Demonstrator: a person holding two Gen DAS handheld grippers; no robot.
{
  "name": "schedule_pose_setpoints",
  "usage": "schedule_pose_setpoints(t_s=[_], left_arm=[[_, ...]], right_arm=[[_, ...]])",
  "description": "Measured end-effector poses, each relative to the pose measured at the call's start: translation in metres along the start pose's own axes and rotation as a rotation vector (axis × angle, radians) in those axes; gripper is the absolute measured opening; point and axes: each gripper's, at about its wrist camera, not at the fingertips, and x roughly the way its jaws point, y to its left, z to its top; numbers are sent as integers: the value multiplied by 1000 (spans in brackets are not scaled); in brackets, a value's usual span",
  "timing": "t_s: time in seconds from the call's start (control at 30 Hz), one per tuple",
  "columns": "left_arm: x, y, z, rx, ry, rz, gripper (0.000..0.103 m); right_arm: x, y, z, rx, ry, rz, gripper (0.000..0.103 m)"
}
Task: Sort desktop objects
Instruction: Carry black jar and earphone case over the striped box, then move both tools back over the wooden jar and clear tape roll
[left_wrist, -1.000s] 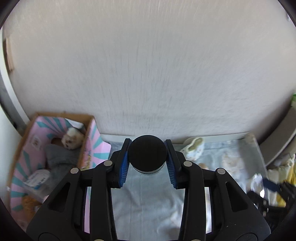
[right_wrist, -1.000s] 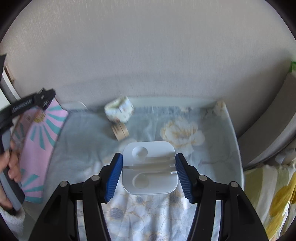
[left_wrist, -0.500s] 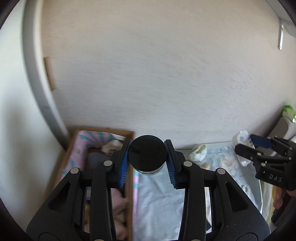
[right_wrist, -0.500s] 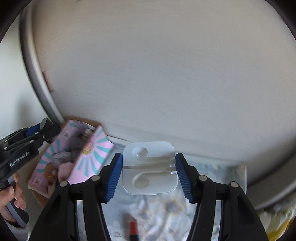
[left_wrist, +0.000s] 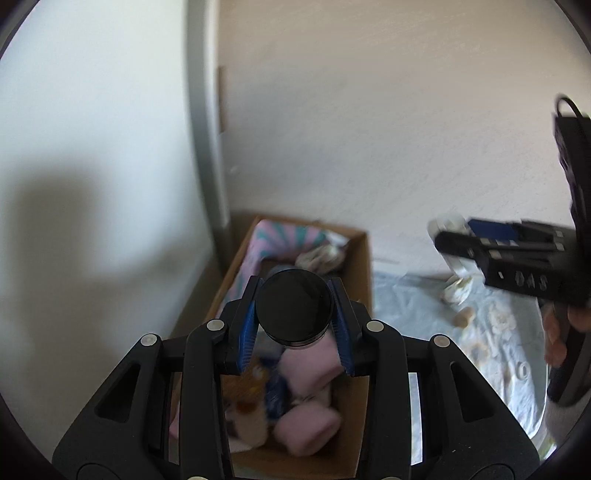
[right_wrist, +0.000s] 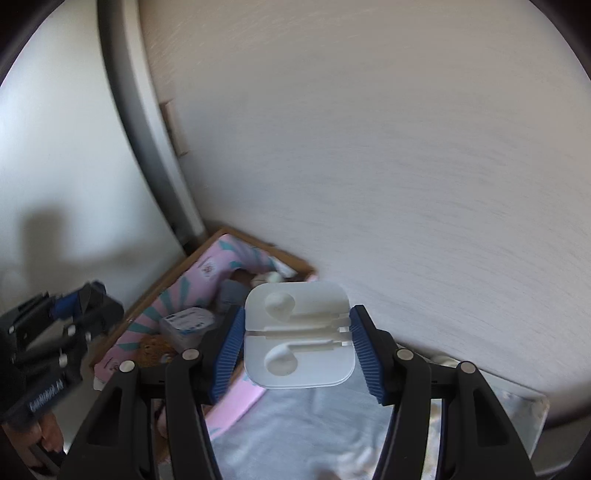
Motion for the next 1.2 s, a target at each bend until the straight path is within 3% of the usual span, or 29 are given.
schedule_pose_setpoints(t_s=[0.4, 0.77, 0.9, 0.93, 0.97, 1.0, 1.03, 1.2], left_arm=[[16, 20, -46, -65, 105, -15, 32], [27, 23, -53, -88, 139, -23, 33], [29, 19, -54, -80, 167, -42, 34], [31, 20, -55, -99, 193, -57, 39], [34, 21, -56, -116, 211, -58, 62], [35, 23, -56, -127, 218, -58, 83], [35, 23, -57, -134, 219, -59, 100], [33, 23, -56, -129, 197, -7, 103]], right_arm=[[94, 70, 0, -140, 171, 97, 54], [123, 87, 7, -156, 208, 136, 54], [132, 77, 10, -94, 237, 154, 55], [125, 74, 15, -76, 235, 164, 63], [125, 70, 14, -41, 227, 178, 69], [124, 65, 14, -2, 210, 189, 85], [122, 61, 14, 27, 187, 198, 94], [106, 48, 12, 78, 120, 155, 101]])
